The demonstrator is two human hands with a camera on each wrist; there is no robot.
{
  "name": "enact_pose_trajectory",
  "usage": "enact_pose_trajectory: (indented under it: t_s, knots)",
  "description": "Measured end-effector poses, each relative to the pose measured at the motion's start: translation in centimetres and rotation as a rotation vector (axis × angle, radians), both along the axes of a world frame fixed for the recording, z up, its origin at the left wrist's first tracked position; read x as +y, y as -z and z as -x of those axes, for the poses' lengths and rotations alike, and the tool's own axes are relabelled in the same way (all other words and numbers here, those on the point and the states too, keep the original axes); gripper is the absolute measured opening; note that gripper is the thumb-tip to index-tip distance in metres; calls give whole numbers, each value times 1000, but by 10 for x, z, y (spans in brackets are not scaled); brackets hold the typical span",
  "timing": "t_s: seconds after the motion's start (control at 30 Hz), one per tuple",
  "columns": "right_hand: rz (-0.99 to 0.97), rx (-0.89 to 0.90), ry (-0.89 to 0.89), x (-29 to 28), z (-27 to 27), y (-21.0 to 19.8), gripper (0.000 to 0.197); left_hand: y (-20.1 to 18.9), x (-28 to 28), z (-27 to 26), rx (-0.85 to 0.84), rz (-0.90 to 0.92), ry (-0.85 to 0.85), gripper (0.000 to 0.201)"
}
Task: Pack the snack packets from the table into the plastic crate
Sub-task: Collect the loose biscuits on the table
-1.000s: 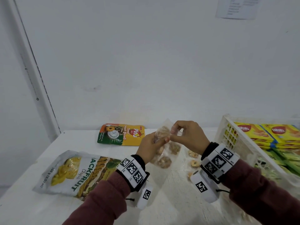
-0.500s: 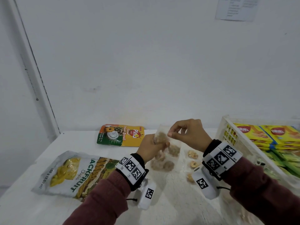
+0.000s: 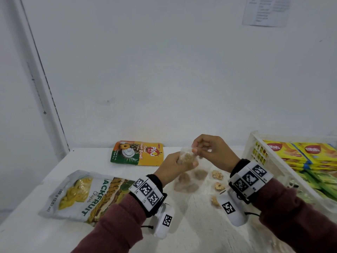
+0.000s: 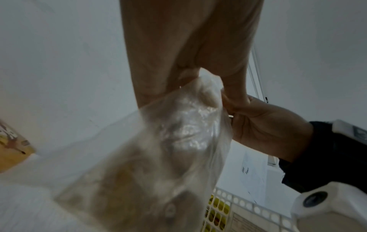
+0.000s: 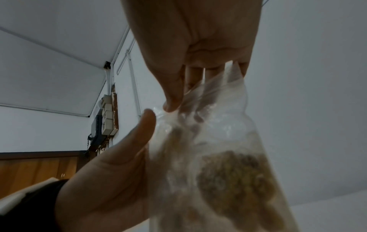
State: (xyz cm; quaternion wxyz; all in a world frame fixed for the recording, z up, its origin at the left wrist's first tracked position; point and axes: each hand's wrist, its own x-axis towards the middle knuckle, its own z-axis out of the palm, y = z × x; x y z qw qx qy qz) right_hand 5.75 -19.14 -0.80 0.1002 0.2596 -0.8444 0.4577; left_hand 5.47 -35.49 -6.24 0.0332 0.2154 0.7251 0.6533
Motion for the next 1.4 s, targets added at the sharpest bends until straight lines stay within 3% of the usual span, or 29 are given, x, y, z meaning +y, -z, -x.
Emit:
enact_pose_trajectory:
  t_s: [0.07, 0.17, 0.27, 0.5, 0.6, 1.03, 1.4]
  knots:
    - [-21, 27, 8, -1, 1, 2, 14, -2, 0, -2, 61, -105, -78, 8]
    - [-88, 67, 67, -2, 3, 5, 12, -5, -2, -3, 122, -133, -168, 18]
    - [-188, 105, 116, -5, 1, 4, 12, -6, -4, -3, 160, -112, -182, 21]
    - [-221, 120, 134, -9, 2, 1, 13, -7, -11, 0, 258, -157, -200, 15]
    - [-269, 113, 118, -10, 3, 1, 15, -7, -13, 1, 225, -164, -175, 5]
    - [-199, 22, 81, -13, 3, 0, 17, -12, -18, 0, 155, -153, -135, 18]
    - [-188, -4, 93, -13, 2, -2, 19, -22, -19, -8, 123, -151, -212, 7]
